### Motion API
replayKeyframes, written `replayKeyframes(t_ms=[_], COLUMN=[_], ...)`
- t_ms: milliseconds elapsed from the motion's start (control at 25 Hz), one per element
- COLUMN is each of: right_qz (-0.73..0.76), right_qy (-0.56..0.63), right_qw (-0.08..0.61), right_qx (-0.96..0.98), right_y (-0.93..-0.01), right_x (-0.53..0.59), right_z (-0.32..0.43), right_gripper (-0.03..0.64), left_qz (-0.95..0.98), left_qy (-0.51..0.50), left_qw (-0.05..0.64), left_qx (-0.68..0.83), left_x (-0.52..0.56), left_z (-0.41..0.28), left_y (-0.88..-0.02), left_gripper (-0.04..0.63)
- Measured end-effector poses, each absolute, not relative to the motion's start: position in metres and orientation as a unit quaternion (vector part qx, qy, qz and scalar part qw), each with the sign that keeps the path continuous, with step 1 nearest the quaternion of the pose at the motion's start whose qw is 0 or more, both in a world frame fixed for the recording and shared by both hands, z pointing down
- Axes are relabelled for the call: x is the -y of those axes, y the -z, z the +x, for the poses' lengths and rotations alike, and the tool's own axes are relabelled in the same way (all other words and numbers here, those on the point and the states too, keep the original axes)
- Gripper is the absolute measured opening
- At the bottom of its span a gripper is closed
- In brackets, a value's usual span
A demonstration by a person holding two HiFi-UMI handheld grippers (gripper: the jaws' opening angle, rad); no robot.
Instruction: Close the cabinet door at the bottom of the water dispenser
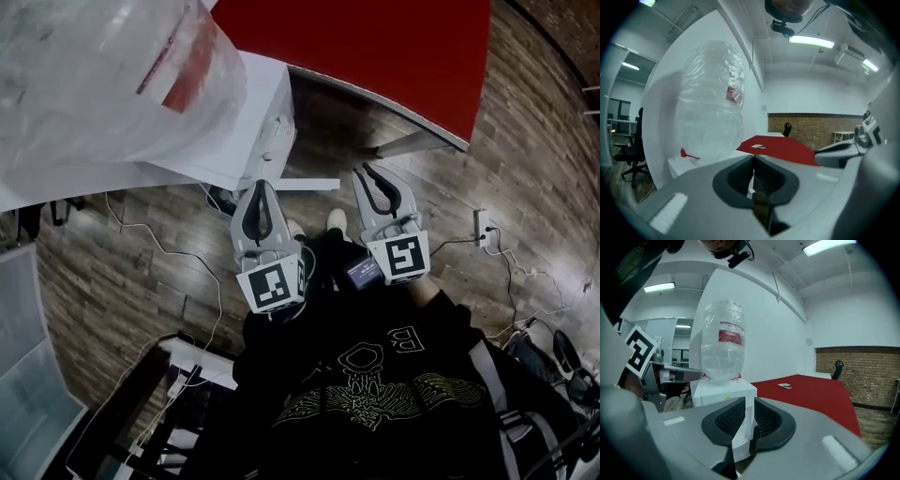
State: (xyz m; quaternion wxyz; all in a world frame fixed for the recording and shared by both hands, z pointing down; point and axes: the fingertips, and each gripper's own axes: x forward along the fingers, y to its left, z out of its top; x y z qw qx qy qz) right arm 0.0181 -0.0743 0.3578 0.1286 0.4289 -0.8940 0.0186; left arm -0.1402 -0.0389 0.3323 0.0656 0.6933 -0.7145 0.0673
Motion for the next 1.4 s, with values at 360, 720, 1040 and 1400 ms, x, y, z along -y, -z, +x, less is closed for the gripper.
replayKeyframes(t_ms=[360,720,1040,1400], right_qz=[0.392,0.356,0.317,0.300], right_qy=[-0.065,-0.132,-0.180,-0.243], right_qw=[0.199,0.321,0.408,0.463], right_qx=[0.896,0.868,0.837,0.798], right_y=[-0.485,-0.676,-0.800,-0.900], right_x=[0.090,0.060,0.036,0.023], right_z=[0.016,0.036,0.060,0.045], right_gripper=[0.135,0.135,0.160,0.186], left_qz=[0.709,0.739,0.741,0.729], left_qy=[-0.131,-0.137,-0.181,-0.189], left_qw=[0.097,0.170,0.188,0.212], left_qx=[0.686,0.637,0.619,0.623], left_x=[0.065,0.067,0.056,0.032], left_z=[-0.130,-0.114,-0.111,-0.126], left_y=[-0.448,-0.574,-0.634,-0.669], left_gripper=[0.008,0.008,0.008,0.008])
